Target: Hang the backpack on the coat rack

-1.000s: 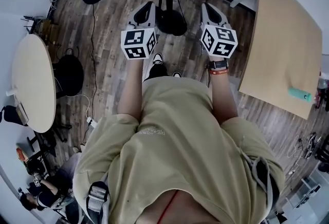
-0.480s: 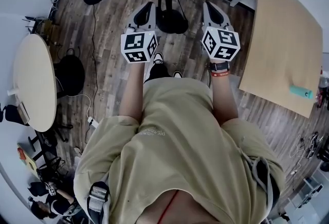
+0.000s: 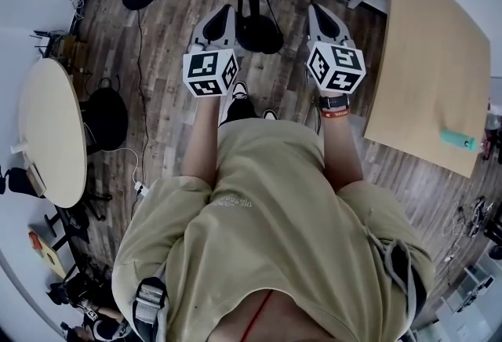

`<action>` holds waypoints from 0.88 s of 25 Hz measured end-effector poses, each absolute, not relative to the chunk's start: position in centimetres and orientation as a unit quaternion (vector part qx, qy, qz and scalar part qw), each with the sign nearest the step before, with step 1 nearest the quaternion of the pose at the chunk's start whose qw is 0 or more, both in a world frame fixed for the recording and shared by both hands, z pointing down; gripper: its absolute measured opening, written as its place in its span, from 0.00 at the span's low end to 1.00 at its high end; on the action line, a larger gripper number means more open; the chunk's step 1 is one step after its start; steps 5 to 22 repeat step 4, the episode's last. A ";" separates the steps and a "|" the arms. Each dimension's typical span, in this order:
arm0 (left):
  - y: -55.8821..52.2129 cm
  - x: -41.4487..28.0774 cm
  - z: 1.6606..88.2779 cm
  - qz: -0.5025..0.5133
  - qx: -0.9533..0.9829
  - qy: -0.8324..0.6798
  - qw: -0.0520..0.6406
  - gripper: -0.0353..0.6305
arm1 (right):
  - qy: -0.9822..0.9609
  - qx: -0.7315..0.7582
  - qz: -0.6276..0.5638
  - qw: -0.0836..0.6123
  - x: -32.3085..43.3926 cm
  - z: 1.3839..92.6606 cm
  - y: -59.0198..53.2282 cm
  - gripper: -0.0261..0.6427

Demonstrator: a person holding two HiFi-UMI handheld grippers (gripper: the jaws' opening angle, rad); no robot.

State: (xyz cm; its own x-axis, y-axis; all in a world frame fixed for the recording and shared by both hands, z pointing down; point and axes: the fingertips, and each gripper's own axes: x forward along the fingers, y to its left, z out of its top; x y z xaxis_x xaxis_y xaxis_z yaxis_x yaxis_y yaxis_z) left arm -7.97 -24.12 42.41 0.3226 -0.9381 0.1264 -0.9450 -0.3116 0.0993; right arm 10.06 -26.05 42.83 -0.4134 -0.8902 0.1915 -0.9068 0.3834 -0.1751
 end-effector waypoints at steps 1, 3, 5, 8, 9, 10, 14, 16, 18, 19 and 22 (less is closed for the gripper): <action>-24.5 -8.1 42.5 0.025 0.810 -0.580 0.077 0.09 | -0.831 0.540 0.128 0.034 9.8 42.9 -26.4 0.06; -25.4 -8.5 42.8 0.028 0.810 -0.580 0.078 0.09 | -0.833 0.536 0.131 0.036 9.3 43.1 -27.3 0.06; -25.9 -8.7 43.0 0.030 0.810 -0.581 0.079 0.09 | -0.834 0.534 0.133 0.038 9.0 43.2 -27.7 0.06; -25.9 -8.7 43.0 0.030 0.810 -0.581 0.079 0.09 | -0.834 0.534 0.133 0.038 9.0 43.2 -27.7 0.06; -25.9 -8.7 43.0 0.030 0.810 -0.581 0.079 0.09 | -0.834 0.534 0.133 0.038 9.0 43.2 -27.7 0.06; -25.9 -8.7 43.0 0.030 0.810 -0.581 0.079 0.09 | -0.834 0.534 0.133 0.038 9.0 43.2 -27.7 0.06; -25.9 -8.7 43.0 0.030 0.810 -0.581 0.079 0.09 | -0.834 0.534 0.133 0.038 9.0 43.2 -27.7 0.06; -25.9 -8.7 43.0 0.030 0.810 -0.581 0.079 0.09 | -0.834 0.534 0.133 0.038 9.0 43.2 -27.7 0.06; -25.9 -8.7 43.0 0.030 0.810 -0.581 0.079 0.09 | -0.834 0.534 0.133 0.038 9.0 43.2 -27.7 0.06; -25.9 -8.7 43.0 0.030 0.810 -0.581 0.079 0.09 | -0.834 0.534 0.133 0.038 9.0 43.2 -27.7 0.06; -25.9 -8.7 43.0 0.030 0.810 -0.581 0.079 0.09 | -0.834 0.534 0.133 0.038 9.0 43.2 -27.7 0.06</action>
